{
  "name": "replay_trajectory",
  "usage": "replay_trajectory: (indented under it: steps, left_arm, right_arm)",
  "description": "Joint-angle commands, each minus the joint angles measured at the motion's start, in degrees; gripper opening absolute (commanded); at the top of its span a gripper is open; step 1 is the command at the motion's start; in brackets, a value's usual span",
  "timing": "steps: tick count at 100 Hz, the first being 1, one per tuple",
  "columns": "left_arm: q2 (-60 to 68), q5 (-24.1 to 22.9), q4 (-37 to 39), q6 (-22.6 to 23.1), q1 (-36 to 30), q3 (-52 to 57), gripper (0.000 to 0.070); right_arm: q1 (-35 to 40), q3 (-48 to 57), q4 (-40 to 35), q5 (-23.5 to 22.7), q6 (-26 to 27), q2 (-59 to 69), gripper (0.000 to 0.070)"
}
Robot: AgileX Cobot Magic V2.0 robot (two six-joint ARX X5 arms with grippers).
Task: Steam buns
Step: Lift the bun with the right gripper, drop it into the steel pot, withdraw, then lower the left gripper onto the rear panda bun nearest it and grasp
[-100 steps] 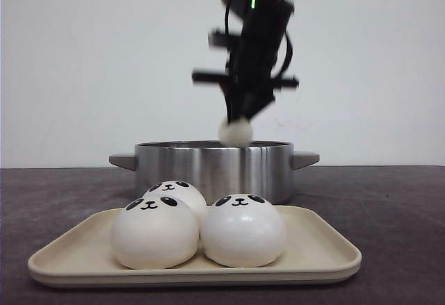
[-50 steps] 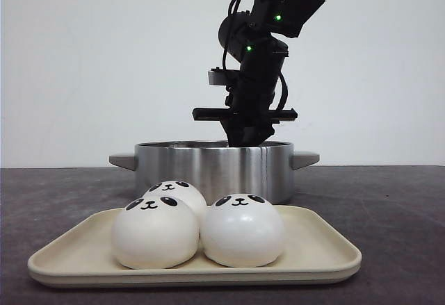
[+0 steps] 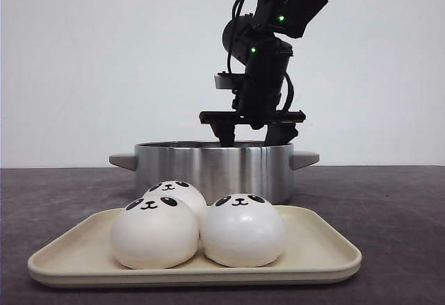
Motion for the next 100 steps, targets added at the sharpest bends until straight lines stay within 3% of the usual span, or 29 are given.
replay_trajectory:
  steps: [1,9,17,40,60,79,100]
  left_arm:
    - [0.2,0.1,0.3,-0.5,-0.2,1.0,0.0469]
    - [0.4,0.2,0.7,-2.6,-0.2,1.0,0.0469]
    - [1.5,0.3,1.4,-5.4,-0.2,1.0,0.0469]
    - [10.1,5.3,1.8,-12.0,-0.9,1.0,0.0471]
    - [20.8,6.2,2.5,-14.1,-6.4,1.0,0.0476]
    - [31.5,2.1,8.6,-15.4,-15.2,1.0,0.0476]
    - [42.7,-1.4,15.2,-16.3,-22.8,1.5,0.0476]
  right_arm:
    - [0.0,2.9,-1.5,0.1,0.5,-0.7,0.0437]
    - [-0.1,4.0,-4.2,0.1,-0.2,-3.2,0.0253]
    - [0.0,4.0,-5.9,0.0,-2.2,-7.0,0.0]
    - [2.7,4.0,-10.5,-0.2,-2.9,-23.8,0.0008]
    - [9.5,4.0,-11.4,0.0,-7.2,-41.2,0.0008]
    - [16.5,4.0,-11.4,0.3,-7.3,-55.2,0.0008]
    - [18.0,4.0,-13.1,0.9,-6.1,-63.6,0.0008]
